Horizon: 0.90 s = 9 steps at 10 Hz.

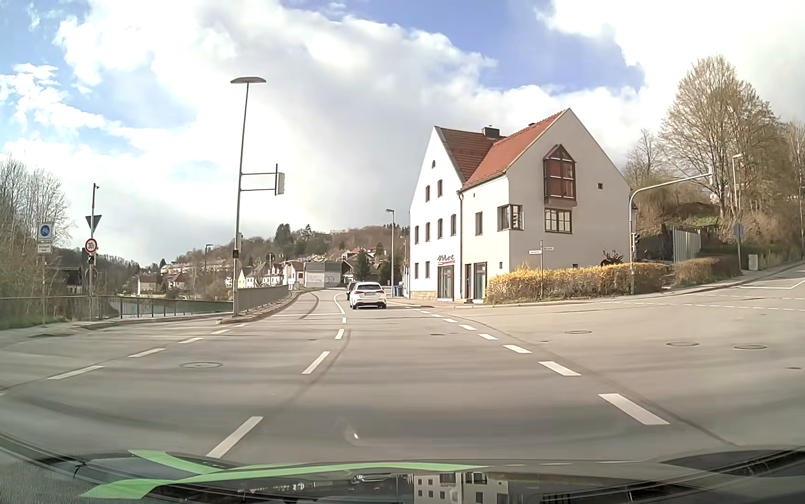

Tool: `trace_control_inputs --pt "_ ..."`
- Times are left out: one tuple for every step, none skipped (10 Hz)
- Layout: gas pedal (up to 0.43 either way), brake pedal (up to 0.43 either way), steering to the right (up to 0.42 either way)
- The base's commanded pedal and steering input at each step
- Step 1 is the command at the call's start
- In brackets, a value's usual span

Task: Follow the waypoints while adhering to traffic rules and regulations

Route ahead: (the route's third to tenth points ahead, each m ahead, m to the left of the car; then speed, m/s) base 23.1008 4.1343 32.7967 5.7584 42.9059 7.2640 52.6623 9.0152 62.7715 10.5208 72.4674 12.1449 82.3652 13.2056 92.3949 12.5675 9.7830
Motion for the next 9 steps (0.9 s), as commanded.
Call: trace_control_inputs --pt "0.130 0.000 -0.040" --pt "0.130 0.000 -0.040" --pt "0.130 0.000 -0.040" --pt "0.130 0.000 -0.040" --pt "0.130 0.000 -0.040" --pt "0.130 0.000 -0.040" --pt "0.130 0.000 -0.040" --pt "0.130 0.000 -0.040" --pt "0.130 0.000 -0.040"
